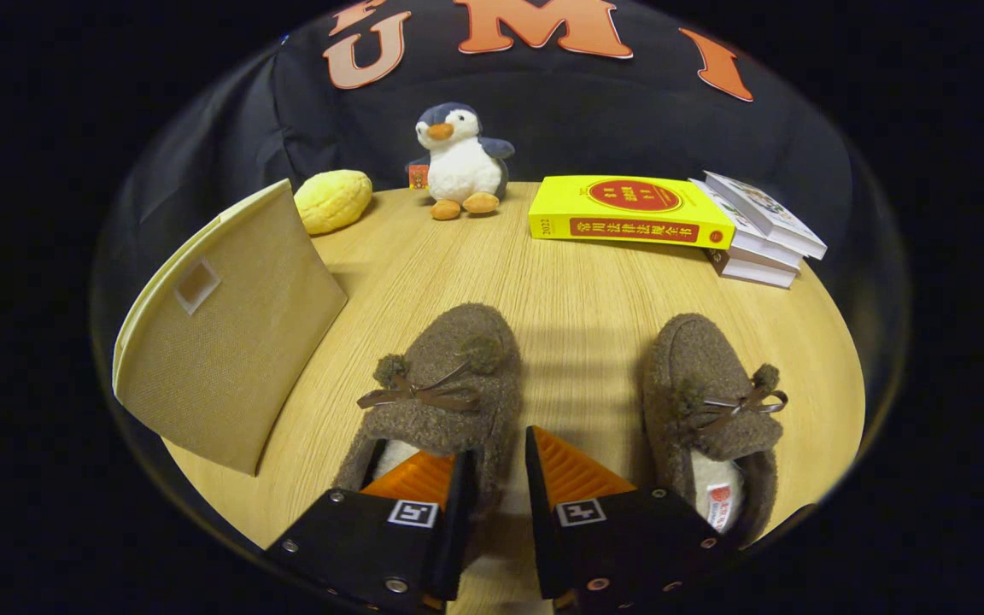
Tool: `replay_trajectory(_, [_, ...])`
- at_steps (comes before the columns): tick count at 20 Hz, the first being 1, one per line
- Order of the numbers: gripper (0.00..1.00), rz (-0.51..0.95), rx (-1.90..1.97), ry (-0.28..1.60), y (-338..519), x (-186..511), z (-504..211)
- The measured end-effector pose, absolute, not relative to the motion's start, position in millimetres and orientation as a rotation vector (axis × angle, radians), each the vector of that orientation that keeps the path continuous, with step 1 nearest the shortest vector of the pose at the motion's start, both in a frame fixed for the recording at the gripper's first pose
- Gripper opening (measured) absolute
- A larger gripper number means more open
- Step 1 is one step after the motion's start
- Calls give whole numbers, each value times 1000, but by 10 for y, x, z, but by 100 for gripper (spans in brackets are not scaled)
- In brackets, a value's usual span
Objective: Open the storage box then place both shoes into the box .Put the left shoe in first, then the right shoe, with the right side of both shoes facing outward in a uniform manner.
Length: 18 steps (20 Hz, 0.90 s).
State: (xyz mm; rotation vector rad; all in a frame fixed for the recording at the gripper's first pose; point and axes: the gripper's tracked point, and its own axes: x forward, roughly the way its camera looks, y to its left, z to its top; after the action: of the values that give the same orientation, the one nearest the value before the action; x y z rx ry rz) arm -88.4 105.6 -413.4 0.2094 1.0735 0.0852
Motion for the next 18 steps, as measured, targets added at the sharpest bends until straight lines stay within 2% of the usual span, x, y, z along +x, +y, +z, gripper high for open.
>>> replay_trajectory(1, [23,59,211,1073,1024,-859,-4133])
replay_trajectory(5, [6,-8,303,1079,1057,-808,-4052])
replay_trajectory(11, [5,-50,323,1052,1138,-651,-3394])
replay_trajectory(18, [5,28,340,986,1753,-288,-2375])
